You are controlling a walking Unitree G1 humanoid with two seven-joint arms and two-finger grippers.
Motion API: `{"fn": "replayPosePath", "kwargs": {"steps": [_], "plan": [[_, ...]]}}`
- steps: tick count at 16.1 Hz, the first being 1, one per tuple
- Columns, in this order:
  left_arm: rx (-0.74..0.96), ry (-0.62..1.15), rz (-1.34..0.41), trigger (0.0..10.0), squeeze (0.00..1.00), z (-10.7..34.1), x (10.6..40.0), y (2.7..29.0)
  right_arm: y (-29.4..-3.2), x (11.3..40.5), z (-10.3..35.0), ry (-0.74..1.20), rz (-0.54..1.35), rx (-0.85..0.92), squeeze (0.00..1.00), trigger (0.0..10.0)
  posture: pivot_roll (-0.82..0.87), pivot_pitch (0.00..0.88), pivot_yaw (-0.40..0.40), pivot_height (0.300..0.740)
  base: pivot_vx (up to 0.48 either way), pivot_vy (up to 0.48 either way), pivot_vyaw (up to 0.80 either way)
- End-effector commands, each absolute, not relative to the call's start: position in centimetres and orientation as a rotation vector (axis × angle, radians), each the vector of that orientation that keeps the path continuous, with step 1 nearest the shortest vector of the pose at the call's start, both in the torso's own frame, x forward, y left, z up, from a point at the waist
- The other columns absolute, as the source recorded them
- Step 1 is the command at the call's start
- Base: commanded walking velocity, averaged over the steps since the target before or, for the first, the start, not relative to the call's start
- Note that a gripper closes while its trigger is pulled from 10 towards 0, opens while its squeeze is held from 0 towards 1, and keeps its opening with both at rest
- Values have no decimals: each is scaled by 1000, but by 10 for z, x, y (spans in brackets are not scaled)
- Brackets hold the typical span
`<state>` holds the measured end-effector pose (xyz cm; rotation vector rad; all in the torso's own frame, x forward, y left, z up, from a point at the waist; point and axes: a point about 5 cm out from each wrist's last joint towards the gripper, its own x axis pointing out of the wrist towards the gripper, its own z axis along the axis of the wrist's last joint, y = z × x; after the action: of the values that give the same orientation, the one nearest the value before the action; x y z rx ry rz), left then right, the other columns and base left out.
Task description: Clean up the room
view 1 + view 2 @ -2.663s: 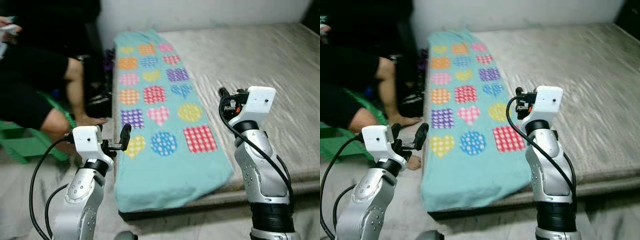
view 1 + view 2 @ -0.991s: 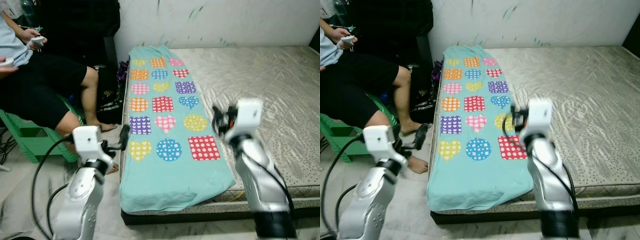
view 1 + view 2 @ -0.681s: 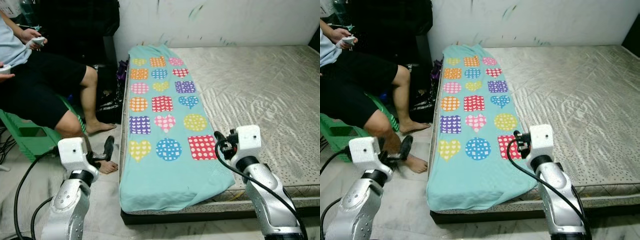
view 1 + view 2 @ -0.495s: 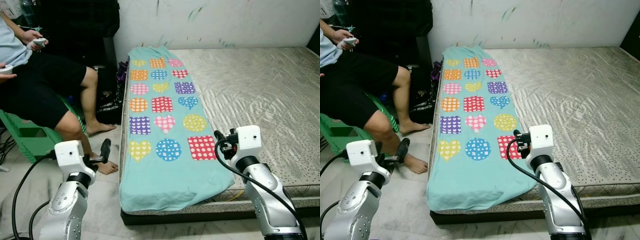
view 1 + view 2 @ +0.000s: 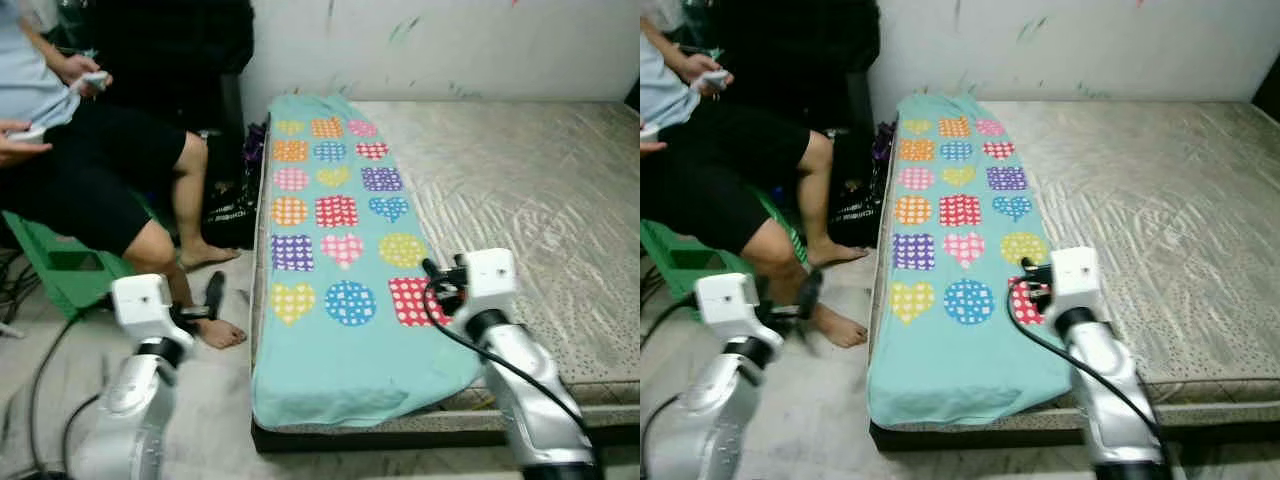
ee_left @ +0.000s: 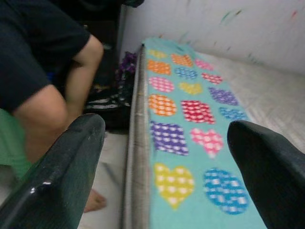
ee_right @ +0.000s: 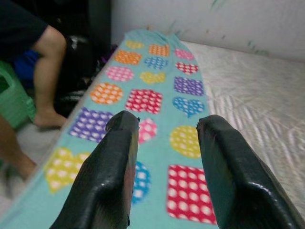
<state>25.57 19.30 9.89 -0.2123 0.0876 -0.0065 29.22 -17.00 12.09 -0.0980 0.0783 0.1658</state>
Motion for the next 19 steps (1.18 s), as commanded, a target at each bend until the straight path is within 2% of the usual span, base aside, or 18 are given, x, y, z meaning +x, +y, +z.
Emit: {"fn": "replayPosePath", "kwargs": {"steps": [1, 7, 16, 19], "plan": [[-212, 71, -28, 10000, 0, 101, 257, 188, -178, 290, 118, 90, 149, -117, 0, 10000, -59, 8, -4, 740, 0, 0, 0], [-190, 53, -49, 10000, 0, 104, 258, 185, -175, 291, 117, 82, 166, -132, 0, 10000, -59, 8, -4, 740, 0, 0, 0], [-190, 44, -63, 10000, 0, 104, 259, 181, -172, 293, 117, 70, 188, -151, 0, 10000, -59, 0, -5, 740, 0, -270, 0], [-195, 43, -64, 10000, 0, 105, 259, 181, -172, 293, 116, 69, 188, -154, 0, 10000, -60, 7, -5, 740, 0, 0, 0]]}}
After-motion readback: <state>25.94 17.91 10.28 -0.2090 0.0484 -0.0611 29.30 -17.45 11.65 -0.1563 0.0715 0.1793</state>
